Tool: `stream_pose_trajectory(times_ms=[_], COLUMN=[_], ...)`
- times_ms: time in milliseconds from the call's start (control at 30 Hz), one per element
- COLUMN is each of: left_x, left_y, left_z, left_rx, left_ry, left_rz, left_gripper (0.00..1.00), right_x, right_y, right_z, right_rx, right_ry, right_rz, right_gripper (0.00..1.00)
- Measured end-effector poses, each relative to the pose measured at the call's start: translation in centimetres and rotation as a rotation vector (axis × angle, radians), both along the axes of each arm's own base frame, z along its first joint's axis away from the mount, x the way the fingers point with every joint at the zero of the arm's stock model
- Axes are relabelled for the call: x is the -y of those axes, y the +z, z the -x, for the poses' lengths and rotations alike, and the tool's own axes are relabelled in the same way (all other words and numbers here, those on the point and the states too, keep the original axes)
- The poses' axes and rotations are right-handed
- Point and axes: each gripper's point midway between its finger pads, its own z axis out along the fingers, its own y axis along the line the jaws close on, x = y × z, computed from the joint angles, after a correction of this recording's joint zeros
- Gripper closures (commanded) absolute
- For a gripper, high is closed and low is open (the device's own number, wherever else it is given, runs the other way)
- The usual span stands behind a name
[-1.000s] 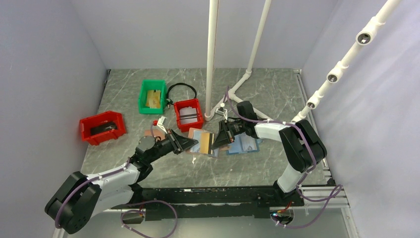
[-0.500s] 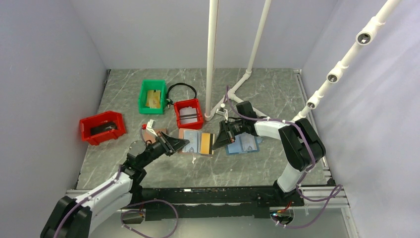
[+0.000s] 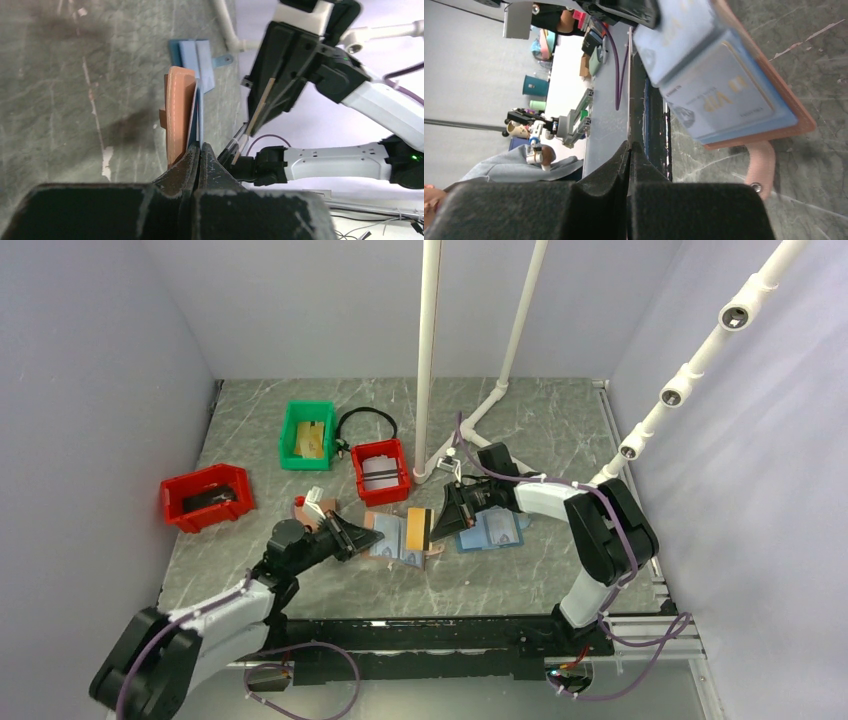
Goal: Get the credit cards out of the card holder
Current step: Place the card holder at the center of the board, then place the credit card in the storage box.
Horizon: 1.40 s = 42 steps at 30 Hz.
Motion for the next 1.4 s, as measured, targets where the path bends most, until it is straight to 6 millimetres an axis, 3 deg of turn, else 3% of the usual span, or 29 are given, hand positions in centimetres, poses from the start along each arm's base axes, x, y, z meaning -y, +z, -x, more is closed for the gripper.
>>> stream_pose_trajectory(times_ms=[167, 333, 467, 567, 667, 767, 967, 1167, 1400], left_x=[1.1, 2.4, 2.2, 1.8, 1.0, -0.1, -2.7, -2.8, 0.1], left_y=[-3.4, -5.3, -6.4, -6.8, -5.7, -3.4, 0.3, 3.5, 5.6], left_z=[-0.1, -0.1, -0.2, -0.3, -0.6, -0.7, 0.5, 1.2, 0.0], left_rx=[-0.106, -0.166, -0.201, -0.232, -0.231, -0.190, -0.083, 0.033, 0.045], left_ry=[-0.043, -0.083, -0.069, -0.050, -0.011, 0.037, 0.097, 0.077, -0.055], left_rz=[-0.050, -0.082, -0.116, -0.165, -0.209, -0.239, -0.308, -0.279, -0.274], left_gripper=[1.00, 0.96, 0.78, 0.59, 0.47, 0.42, 0.13, 0.12, 0.18], right_x=[0.1, 0.5, 0.6, 0.6, 0.6, 0.6, 0.6, 0.6, 0.6], right_y=[0.2, 0.3, 0.3, 0.4, 0.4, 0.4, 0.3, 0.4, 0.4], right_z=[-0.2, -0.6, -0.8, -0.8, -0.8, -0.8, -0.8, -0.8, -0.7], right_rx=[0.005, 0.007, 0.006, 0.007, 0.007, 0.005, 0.004, 0.003, -0.002], right_ry=[-0.005, -0.021, -0.026, -0.026, -0.026, -0.026, -0.026, -0.026, -0.024], right_rz=[-0.001, -0.001, 0.000, 0.000, 0.000, 0.001, 0.002, 0.002, 0.000], right_gripper=[1.00, 1.00, 1.00, 1.00, 1.00, 1.00, 1.00, 1.00, 1.00])
